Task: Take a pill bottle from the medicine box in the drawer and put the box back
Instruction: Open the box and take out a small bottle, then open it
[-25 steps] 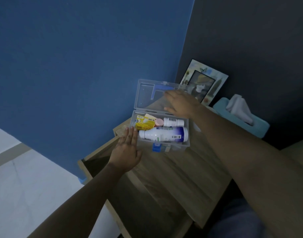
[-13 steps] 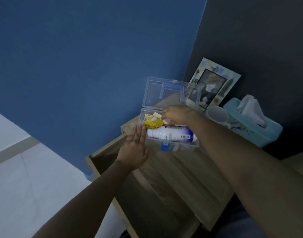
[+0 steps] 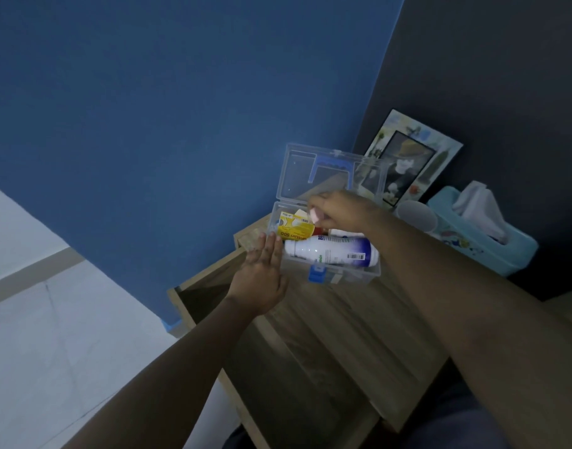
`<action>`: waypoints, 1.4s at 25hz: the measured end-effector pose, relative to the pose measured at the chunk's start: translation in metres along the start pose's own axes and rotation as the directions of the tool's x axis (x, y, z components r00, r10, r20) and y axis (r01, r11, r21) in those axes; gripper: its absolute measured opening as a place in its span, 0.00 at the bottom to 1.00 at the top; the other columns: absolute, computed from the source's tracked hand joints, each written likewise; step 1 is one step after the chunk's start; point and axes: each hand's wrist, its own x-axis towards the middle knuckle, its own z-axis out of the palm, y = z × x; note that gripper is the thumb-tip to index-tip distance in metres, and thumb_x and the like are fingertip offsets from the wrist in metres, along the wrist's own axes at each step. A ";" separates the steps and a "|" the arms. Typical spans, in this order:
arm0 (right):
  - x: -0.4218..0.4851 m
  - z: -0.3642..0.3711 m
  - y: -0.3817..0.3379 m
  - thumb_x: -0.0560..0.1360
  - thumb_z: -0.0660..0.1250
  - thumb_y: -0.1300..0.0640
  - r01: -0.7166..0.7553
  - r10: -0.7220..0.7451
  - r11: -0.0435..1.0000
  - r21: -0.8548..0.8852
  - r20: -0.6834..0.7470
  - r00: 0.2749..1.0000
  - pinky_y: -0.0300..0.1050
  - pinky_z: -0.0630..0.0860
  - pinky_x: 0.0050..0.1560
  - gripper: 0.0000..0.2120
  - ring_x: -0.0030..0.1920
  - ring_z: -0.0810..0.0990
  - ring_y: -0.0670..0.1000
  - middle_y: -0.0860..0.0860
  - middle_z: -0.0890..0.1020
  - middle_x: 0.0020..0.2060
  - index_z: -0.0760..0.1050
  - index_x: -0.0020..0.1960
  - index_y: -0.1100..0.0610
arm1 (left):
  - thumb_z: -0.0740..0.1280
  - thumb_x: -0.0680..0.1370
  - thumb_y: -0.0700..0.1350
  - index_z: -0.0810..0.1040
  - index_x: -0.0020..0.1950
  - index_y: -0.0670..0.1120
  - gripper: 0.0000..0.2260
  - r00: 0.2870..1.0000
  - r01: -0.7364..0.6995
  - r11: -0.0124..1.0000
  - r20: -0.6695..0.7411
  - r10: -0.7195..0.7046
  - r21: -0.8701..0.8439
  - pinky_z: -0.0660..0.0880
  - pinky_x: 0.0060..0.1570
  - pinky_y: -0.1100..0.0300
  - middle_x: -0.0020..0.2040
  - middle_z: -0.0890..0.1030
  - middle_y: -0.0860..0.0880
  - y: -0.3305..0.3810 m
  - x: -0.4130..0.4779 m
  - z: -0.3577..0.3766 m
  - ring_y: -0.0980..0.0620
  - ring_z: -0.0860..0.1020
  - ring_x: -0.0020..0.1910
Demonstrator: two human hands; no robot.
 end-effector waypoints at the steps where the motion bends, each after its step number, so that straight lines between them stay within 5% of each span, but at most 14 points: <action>1: -0.006 -0.002 -0.001 0.73 0.67 0.54 -0.027 0.030 0.998 0.056 -0.049 0.998 0.53 0.77 0.54 0.17 0.53 0.77 0.57 0.57 0.78 0.58 0.70 0.60 0.55 | 0.49 0.80 0.53 0.40 0.77 0.42 0.31 1.000 0.003 1.000 0.012 -0.003 0.006 0.46 0.75 0.51 0.79 0.43 0.42 0.000 0.001 -0.001 0.45 0.41 0.77; 7: -0.063 0.002 -0.034 0.70 0.71 0.61 0.013 0.248 0.809 0.588 -0.361 0.899 0.43 0.71 0.51 0.19 0.51 0.73 0.50 0.51 0.70 0.49 0.76 0.60 0.58 | 0.52 0.80 0.50 0.43 0.77 0.42 0.30 0.999 0.025 0.998 0.030 -0.023 -0.063 0.50 0.75 0.52 0.79 0.47 0.42 0.006 -0.005 -0.031 0.45 0.47 0.78; 11: -0.120 0.009 -0.063 0.68 0.73 0.60 0.083 0.348 0.711 0.699 -0.451 0.821 0.40 0.78 0.50 0.28 0.46 0.77 0.44 0.47 0.75 0.49 0.71 0.66 0.52 | 0.60 0.79 0.42 0.68 0.71 0.43 0.20 0.971 -0.031 0.910 -0.228 -0.070 -0.412 0.71 0.61 0.55 0.66 0.75 0.39 0.030 -0.019 -0.075 0.42 0.75 0.63; 16: -0.169 0.006 -0.086 0.66 0.76 0.53 0.103 0.477 0.554 0.826 -0.417 0.774 0.28 0.75 0.46 0.40 0.46 0.79 0.34 0.37 0.78 0.47 0.56 0.68 0.37 | 0.68 0.75 0.48 0.82 0.57 0.47 0.12 0.977 -0.144 0.795 -0.211 0.021 -0.590 0.70 0.46 0.78 0.53 0.85 0.49 0.075 -0.040 -0.117 0.55 0.82 0.51; 24: -0.200 -0.011 -0.097 0.64 0.78 0.49 0.107 0.500 0.561 0.821 -0.439 0.746 0.37 0.80 0.47 0.39 0.43 0.80 0.35 0.36 0.79 0.42 0.58 0.66 0.39 | 0.72 0.72 0.50 0.85 0.52 0.47 0.12 0.988 -0.155 0.792 -0.073 0.139 -0.590 0.71 0.44 0.77 0.48 0.86 0.49 0.116 -0.059 -0.144 0.58 0.81 0.47; 28: -0.207 -0.015 -0.097 0.63 0.77 0.46 0.062 0.492 0.605 0.793 -0.434 0.755 0.41 0.80 0.48 0.35 0.45 0.80 0.42 0.43 0.80 0.51 0.64 0.65 0.44 | 0.73 0.72 0.48 0.85 0.51 0.46 0.10 0.990 -0.137 0.816 -0.044 0.136 -0.562 0.71 0.41 0.77 0.48 0.86 0.47 0.121 -0.057 -0.150 0.58 0.80 0.46; 35: -0.214 -0.027 -0.096 0.70 0.72 0.51 0.021 0.399 0.750 0.661 -0.478 0.783 0.53 0.79 0.48 0.17 0.45 0.82 0.52 0.56 0.83 0.46 0.79 0.57 0.56 | 0.71 0.73 0.51 0.85 0.51 0.46 0.12 0.984 -0.175 0.835 -0.072 0.162 -0.521 0.70 0.37 0.79 0.46 0.86 0.50 0.122 -0.054 -0.150 0.63 0.79 0.39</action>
